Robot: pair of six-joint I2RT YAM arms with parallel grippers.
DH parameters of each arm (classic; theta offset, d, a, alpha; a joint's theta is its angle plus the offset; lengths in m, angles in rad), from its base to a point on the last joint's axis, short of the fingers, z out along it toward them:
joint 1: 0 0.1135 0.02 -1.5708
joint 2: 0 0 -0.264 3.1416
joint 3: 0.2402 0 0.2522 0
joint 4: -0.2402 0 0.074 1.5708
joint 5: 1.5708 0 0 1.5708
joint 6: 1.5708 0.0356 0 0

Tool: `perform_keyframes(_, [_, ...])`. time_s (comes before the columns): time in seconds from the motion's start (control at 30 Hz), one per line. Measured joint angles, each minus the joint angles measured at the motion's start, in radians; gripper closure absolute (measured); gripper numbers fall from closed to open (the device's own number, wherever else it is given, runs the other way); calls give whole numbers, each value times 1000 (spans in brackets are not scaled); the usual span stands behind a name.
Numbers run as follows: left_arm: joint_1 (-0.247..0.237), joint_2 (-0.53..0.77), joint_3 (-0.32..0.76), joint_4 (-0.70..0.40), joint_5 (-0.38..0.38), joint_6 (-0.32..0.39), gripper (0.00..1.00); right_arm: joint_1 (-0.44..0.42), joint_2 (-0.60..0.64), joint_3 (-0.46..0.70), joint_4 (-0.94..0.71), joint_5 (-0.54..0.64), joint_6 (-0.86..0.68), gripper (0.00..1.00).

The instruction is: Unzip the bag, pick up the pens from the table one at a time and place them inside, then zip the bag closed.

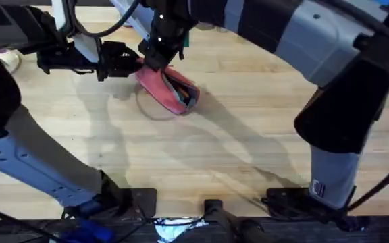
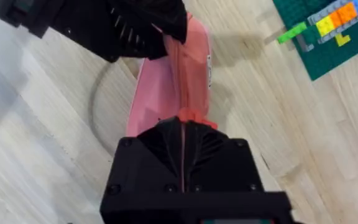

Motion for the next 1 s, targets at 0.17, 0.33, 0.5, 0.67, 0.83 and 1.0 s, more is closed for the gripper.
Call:
perform_keyframes(0.17, [0,0,0,0,0,0,958,0,0,0,2,2,0,971])
perform_keyframes(0.33, [0,0,0,0,0,0,959,0,-4,0,3,5,0,971])
perform_keyframes(0.5, [0,0,0,0,0,0,959,0,-38,-1,1,21,0,971])
perform_keyframes(0.67, [0,0,0,0,0,0,959,0,-122,-1,4,54,-1,971])
perform_keyframes(0.83, [0,0,0,0,0,0,959,0,-179,-1,4,70,-1,971])
perform_keyframes(1.0, [0,0,0,0,0,0,959,0,-180,-1,3,73,-1,972])
